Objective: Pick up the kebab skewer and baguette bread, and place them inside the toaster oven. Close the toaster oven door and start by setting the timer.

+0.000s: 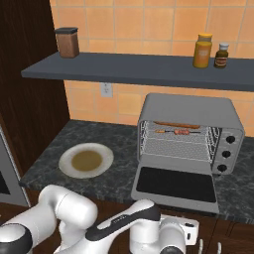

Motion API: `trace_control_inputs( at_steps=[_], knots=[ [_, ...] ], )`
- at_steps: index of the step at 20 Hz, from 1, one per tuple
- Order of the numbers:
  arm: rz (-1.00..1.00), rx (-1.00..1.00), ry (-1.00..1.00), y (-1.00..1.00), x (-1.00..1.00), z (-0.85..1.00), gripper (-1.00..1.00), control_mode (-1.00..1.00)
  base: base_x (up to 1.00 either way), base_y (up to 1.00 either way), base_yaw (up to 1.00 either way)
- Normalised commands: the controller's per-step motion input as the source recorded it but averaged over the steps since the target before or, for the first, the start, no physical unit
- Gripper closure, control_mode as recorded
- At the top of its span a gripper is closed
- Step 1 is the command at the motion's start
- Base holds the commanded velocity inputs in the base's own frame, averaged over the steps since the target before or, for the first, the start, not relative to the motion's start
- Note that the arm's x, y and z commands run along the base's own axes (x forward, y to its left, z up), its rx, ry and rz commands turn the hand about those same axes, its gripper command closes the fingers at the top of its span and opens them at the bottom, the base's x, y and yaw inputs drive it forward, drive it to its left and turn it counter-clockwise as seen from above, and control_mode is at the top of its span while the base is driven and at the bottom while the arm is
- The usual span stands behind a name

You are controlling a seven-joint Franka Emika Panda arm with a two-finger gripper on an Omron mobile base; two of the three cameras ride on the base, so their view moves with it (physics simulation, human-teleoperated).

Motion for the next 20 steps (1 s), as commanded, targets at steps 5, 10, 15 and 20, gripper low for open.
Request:
trace_control_inputs(
  at_steps=[5, 10, 15, 20],
  knots=[
    [0.0, 0.0, 0.0, 0.0, 0.18, -0.01, -1.0, -1.0, 0.0, 0.0, 0.0],
    [0.0, 0.0, 0.0, 0.0, 0.17, -0.04, -1.0, -1.0, 0.0, 0.0, 0.0],
    [0.0, 0.0, 0.0, 0.0, 0.04, -0.2, -1.0, -1.0, 0.0, 0.0, 0.0],
    [0.0, 0.0, 0.0, 0.0, 0.0, -0.19, -1.0, -1.0, 0.0, 0.0, 0.0]
  ],
)
